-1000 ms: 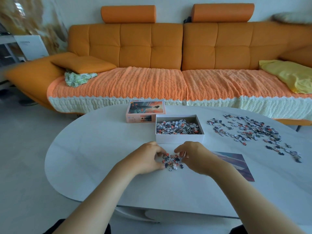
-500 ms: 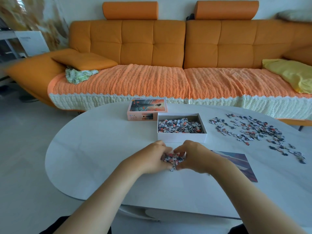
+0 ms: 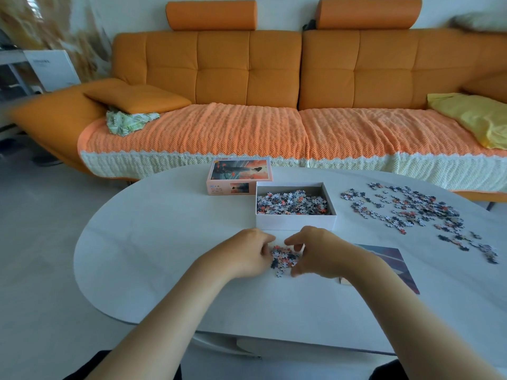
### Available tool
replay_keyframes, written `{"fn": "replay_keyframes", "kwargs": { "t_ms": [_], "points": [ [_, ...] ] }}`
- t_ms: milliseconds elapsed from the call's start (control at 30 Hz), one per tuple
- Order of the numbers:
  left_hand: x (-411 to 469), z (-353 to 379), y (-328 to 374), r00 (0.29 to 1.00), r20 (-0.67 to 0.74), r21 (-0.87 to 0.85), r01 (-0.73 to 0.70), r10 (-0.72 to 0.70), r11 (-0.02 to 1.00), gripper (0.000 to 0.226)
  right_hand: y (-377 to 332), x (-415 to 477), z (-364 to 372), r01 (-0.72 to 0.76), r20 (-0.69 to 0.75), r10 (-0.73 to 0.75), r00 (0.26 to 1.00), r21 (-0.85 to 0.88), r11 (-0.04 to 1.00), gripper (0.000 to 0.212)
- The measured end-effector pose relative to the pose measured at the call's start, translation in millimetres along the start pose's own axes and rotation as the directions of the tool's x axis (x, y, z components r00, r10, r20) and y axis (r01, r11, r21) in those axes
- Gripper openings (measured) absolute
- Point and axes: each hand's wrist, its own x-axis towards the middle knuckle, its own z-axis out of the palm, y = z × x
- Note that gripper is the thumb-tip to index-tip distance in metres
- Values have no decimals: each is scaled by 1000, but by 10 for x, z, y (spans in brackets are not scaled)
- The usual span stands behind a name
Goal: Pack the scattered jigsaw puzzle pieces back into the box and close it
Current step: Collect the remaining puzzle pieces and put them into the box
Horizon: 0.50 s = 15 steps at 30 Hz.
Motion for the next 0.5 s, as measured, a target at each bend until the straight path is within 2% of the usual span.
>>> {"fn": "replay_keyframes", "kwargs": {
  "t_ms": [67, 133, 167, 300, 500],
  "points": [
    [-19, -7, -10, 996, 89, 42, 20, -23, 999, 41, 51, -30, -40, -21, 20, 21, 1000, -17, 1000, 67],
    [-37, 19, 12, 992, 121, 71, 13, -21, 997, 69, 58, -40, -53, -18, 31, 19, 999, -40, 999, 57],
    [-33, 39, 29, 995, 103, 66, -5, -2, 998, 68, 48, -34, -50, -12, 29, 13, 1000, -33, 999, 49],
    [5, 73, 61, 999, 10, -37, -45, 45, 998, 34, -27, 9, 12, 12, 10, -12, 1000, -24, 1000, 22],
    [10, 86, 93, 996, -84, -63, -42, 36, 997, 28, -136, 21, 45, -5, 26, 5, 1000, 3, 1000, 22]
  ]
}}
